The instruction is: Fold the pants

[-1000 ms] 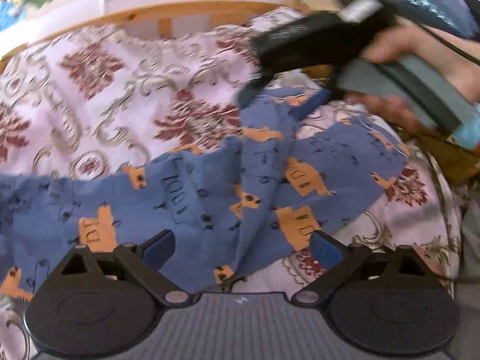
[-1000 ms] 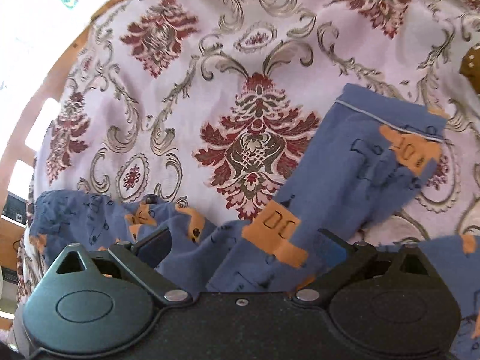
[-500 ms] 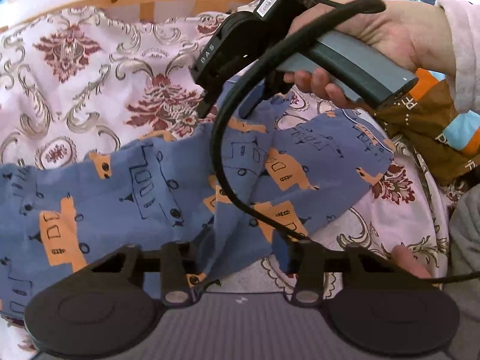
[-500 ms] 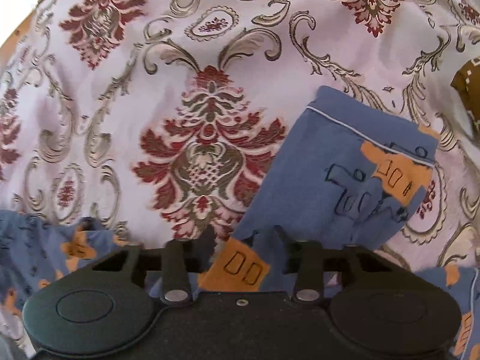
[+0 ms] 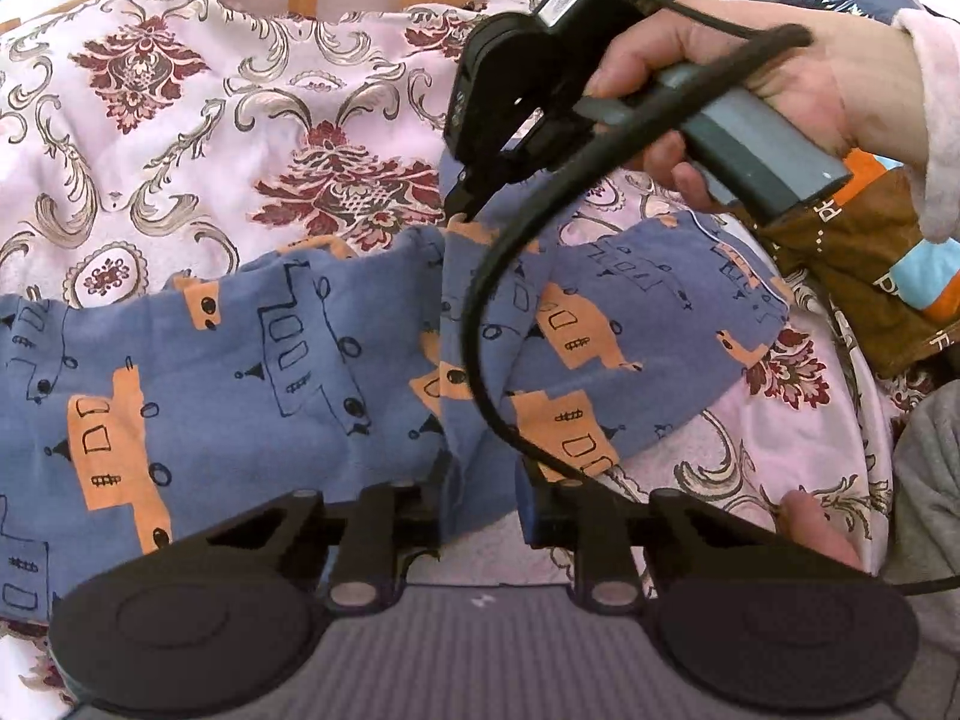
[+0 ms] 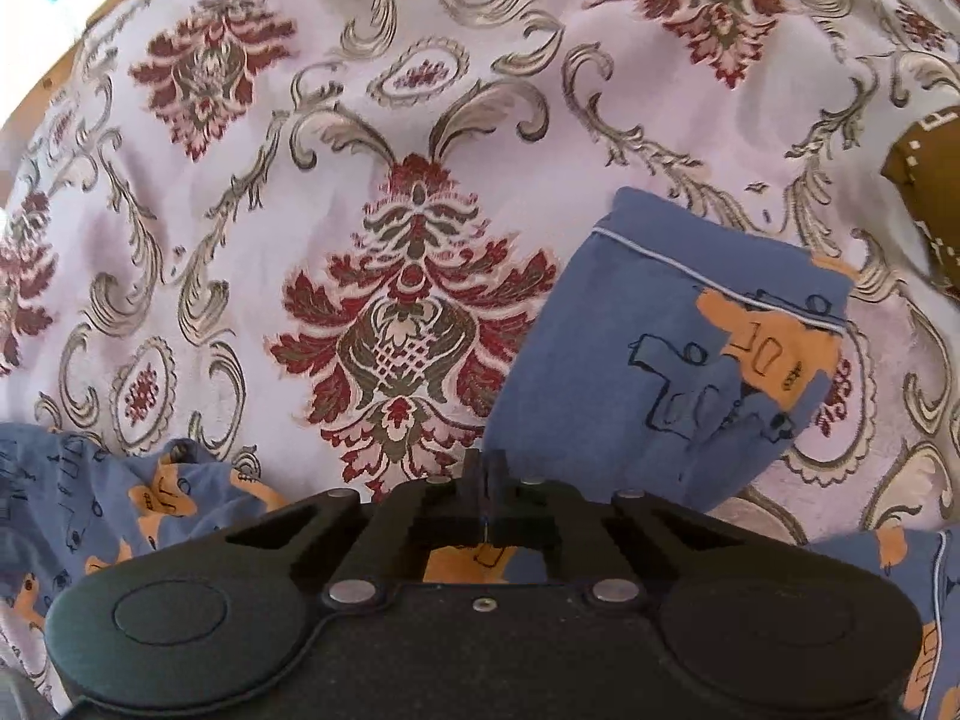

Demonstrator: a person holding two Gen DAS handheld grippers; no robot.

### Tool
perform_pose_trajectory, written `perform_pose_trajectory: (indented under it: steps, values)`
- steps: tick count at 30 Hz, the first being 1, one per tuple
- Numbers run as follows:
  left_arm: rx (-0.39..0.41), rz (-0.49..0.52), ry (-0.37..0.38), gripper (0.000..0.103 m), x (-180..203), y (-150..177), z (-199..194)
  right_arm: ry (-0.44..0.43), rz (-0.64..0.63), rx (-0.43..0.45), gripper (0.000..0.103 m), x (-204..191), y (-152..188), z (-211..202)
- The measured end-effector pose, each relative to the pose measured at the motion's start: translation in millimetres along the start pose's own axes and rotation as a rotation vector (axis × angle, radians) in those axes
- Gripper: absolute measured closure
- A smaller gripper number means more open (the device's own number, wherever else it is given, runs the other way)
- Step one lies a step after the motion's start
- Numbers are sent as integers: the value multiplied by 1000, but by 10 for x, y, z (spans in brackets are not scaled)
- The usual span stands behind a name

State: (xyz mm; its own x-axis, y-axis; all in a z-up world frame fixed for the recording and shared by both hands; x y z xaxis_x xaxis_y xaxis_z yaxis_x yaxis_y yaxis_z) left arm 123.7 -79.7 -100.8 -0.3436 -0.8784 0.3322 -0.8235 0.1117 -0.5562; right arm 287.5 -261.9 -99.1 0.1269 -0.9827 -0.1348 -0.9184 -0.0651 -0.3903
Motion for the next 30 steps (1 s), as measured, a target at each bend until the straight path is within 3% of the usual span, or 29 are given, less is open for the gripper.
perform_pose_trajectory:
  steps: [6,11,18,24,30]
  values:
    - [-5,-4,-8,84,-17,-4,16,-50,59,77,103,149,113,-199]
    - [-14,-28,-37,99,-58,-21,55,-93,130,204,103,263,285,-453]
    - [4,4,-37,103,-29,-6,13,-48,248,409,103,370,982,-1098]
    - [-4,132,-77,103,139,71,19,16,399,420,103,383,1806,-1181]
    - [-70,194,-136,103,183,149,136,34,489,398,103,391,2192,-980]
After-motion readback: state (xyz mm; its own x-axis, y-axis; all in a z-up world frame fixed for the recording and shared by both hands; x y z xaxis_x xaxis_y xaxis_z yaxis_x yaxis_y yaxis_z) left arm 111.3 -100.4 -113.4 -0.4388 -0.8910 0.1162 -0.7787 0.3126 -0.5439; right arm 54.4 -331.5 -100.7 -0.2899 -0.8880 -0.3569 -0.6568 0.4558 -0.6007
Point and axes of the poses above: each gripper's, at about its wrist camera, not at the fingertips, and z roughly the way its jaws point, x to its right, y to its underside, the point moved 3 cm from there along z, roughly the way its jaws point, and after that the axes turned 15 degrees about -z, right-handed, at the moved point
